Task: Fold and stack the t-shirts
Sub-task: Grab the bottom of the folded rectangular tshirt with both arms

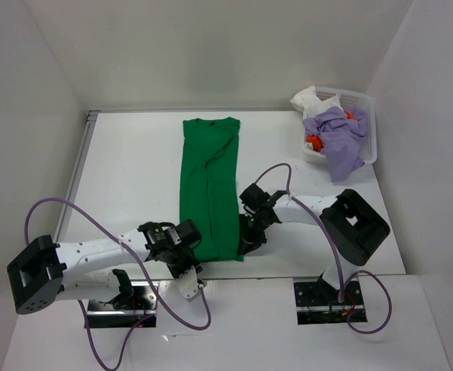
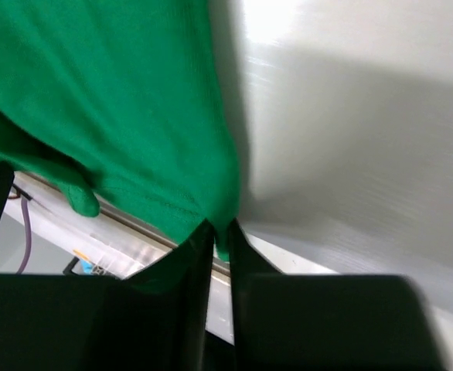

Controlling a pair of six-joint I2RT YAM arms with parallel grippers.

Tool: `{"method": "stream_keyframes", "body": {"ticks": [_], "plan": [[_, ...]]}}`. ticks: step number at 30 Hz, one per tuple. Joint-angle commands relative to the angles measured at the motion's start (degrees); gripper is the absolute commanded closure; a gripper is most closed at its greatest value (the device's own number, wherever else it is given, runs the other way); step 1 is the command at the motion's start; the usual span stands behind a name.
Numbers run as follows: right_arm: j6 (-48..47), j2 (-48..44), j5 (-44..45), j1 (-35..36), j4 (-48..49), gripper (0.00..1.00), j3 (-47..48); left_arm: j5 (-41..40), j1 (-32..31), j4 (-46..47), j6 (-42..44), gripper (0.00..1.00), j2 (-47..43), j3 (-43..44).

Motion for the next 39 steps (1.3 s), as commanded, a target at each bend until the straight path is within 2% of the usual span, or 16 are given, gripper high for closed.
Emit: {"method": "stream_keyframes", "body": {"ticks": [1,3,4,5,9,15,20,23,25,29,33,35,36,37,38,39], "plan": [[-2.44,-0.73,6.11,-0.27,-2.79,0.74,-1.3,1.67,-0.25,-1.59,-0.84,0.56,-1.37,-0.99],[-2.44,-0.74,6.11,-0.27,-3.4,0.67,-1.3,0.19,-0.25,-0.8,-0.84,0.48,-1.37,-1.6],[-2.44,-1.43,6.11,-0.27,-3.4,0.6,-1.3,-0.61,-0.25,-0.01,-1.45,0.34,-1.89,-1.61],[-1.92,-2.05,6.11,-0.27,-3.4,0.51,-1.3,-1.58,-0.25,1.22,-1.45,0.25,-1.89,-2.13],[-1.39,-2.58,6.11,-0.27,-3.93,0.46,-1.83,-3.77,-0.25,9.46,-4.53,0.16,-2.42,-2.13],[-0.86,-2.58,6.11,-0.27,-4.63,0.46,-1.83,-8.18,-0.25,11.86,5.57,0.15,0.91,-5.82],[-0.34,-2.58,6.11,-0.27,-4.63,0.48,-1.83,-7.56,-0.25,9.5,7.95,0.3,4.96,-3.1],[0.19,-2.58,5.58,-0.27,-3.41,0.56,-2.36,-7.56,-0.25,9.49,7.95,0.69,4.96,-3.1],[0.19,-2.58,5.58,-0.27,-3.4,0.66,-3.06,-7.56,-0.25,9.49,7.25,0.86,4.44,-3.1],[0.19,-2.58,5.58,-0.27,-3.4,0.85,-3.06,-9.75,-0.25,7.74,6.64,0.89,2.59,-4.15],[0.19,-2.58,5.58,-0.27,-3.4,0.89,-3.59,-9.76,-0.25,5.8,6.63,0.89,-0.91,-5.47],[-0.33,-3.19,5.58,-0.27,-3.4,0.85,-3.59,-9.76,-0.25,5.8,6.11,0.8,-1.71,-5.99],[-0.33,-3.2,4.97,-0.27,-3.4,0.71,-3.59,-9.76,-0.25,5.8,6.11,0.69,-1.72,-6.0],[-0.86,-3.2,4.96,-0.27,-3.4,0.64,-3.59,-9.76,-0.25,5.8,6.11,0.35,-1.72,-6.0],[-0.86,-3.81,4.96,0.34,-3.4,0.59,-3.59,-9.76,-0.25,6.41,6.11,0.25,-1.72,-6.0],[-0.86,-3.81,4.96,0.35,-3.4,0.53,-3.59,-9.76,-0.25,7.11,6.11,0.24,-1.72,-6.0]]}}
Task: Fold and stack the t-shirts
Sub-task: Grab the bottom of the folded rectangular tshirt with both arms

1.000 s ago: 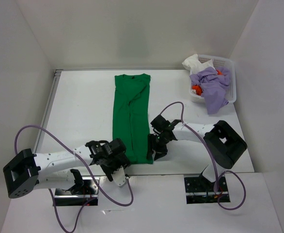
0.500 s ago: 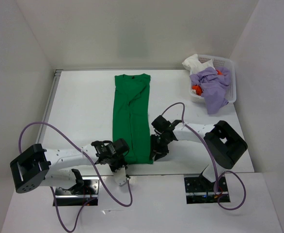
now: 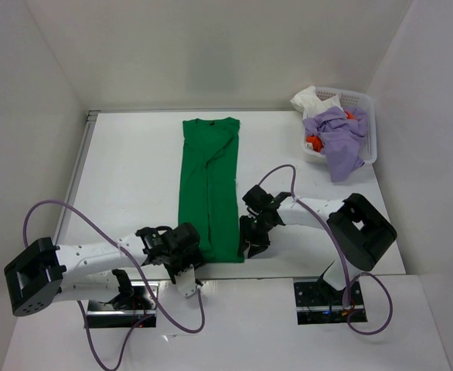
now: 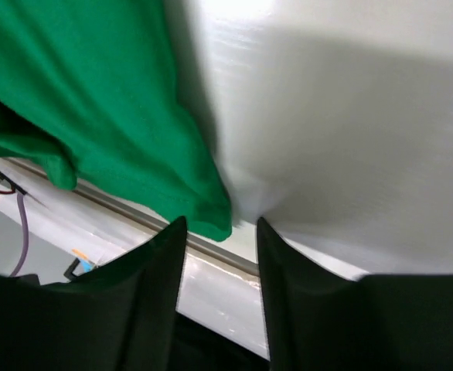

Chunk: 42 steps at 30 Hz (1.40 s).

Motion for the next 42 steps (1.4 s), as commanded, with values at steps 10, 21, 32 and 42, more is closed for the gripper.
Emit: {"method": "stream_keyframes", "body": {"ticks": [10,21,32,42], "plan": [[-0.03,-0.6,4.99,3.38,-2.58,0.49,-1.25,2.31,-0.05,1.67,0.65,0.31,0.52,-0.82],[0.51,4.23,2.18,3.38,1.38,0.72,-0.63,2.31,-0.05,1.15,2.78,0.72,1.22,-1.44],[-0.02,1.78,3.32,3.38,-2.13,1.0,3.05,-0.32,-0.05,5.37,-6.17,1.0,-1.85,-1.35],[-3.0,-0.95,6.13,2.59,-10.13,1.0,11.14,0.56,9.78,6.42,-18.66,1.0,-2.91,6.02]]}}
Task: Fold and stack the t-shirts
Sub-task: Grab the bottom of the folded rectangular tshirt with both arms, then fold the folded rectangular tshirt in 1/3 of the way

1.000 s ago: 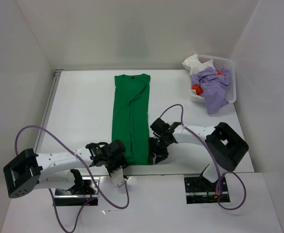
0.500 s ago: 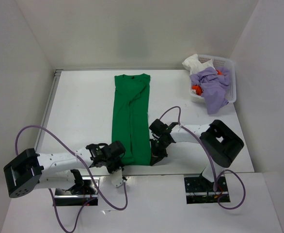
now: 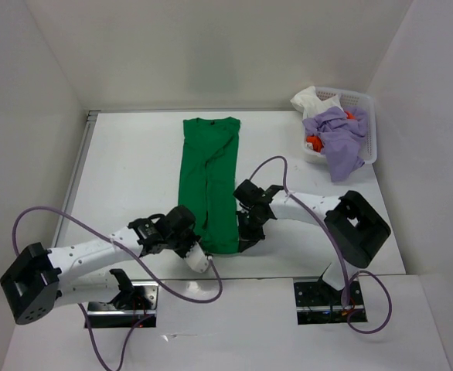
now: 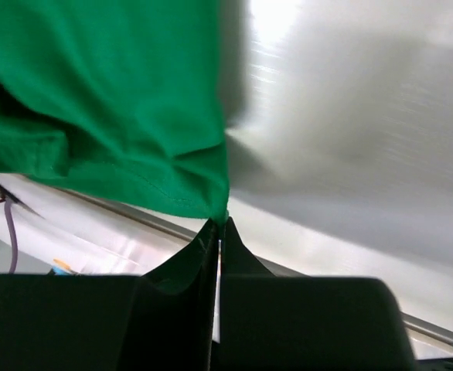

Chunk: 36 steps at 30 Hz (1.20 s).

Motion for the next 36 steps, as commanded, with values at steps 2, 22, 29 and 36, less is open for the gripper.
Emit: {"method": "stream_keyframes", "body": {"ticks": [2,22,29,36], "plan": [[-3.05,-3.1,1.61,-1.63,-4.65,1.0,6.54,0.53,5.46,1.59,-7.49,1.0,-1.23,5.03],[-17.38,21.42,-4.2,-17.11,-13.27,1.0,46.0,3.08,27.98,15.82,-16.56,1.0,21.44,25.77],[-19.14,30.12,-4.73,-19.83,-17.13,1.0,56.9,3.61,29.29,23.38,-17.71,1.0,29.17,28.24],[-20.28,34.96,-4.73,-21.68,-18.8,1.0,62.44,3.08,29.82,26.47,-17.71,1.0,33.49,29.91]]}}
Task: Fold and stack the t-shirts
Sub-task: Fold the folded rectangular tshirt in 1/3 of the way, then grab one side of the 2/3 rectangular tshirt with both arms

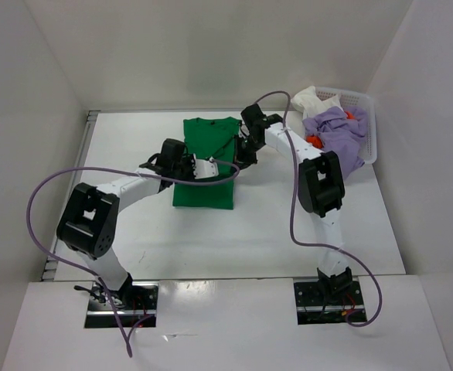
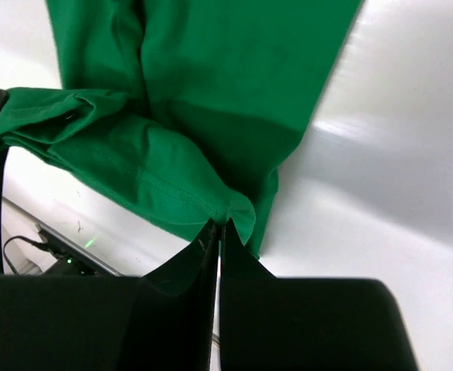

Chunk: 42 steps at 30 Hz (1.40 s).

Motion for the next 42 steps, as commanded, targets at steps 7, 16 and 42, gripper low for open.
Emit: {"method": "stream_keyframes", "body": {"ticks": [7,16,42], "plan": [[-1.71,6.96,-1.12,-1.7,-4.12,0.87,8.81,0.35,1.13,5.7,-1.8,0.97,3.62,2.92],[-1.09,7.42,3.35,-3.64,-2.99,0.51,14.79,-4.39,1.65,12.91,-3.64,0.47,5.38,-0.16],[6.99,-13.95,-3.05,5.59,17.14,0.41,-31.62,-4.14,-4.4,-15.12,13.65,0.33,-21.31,-15.78]]}}
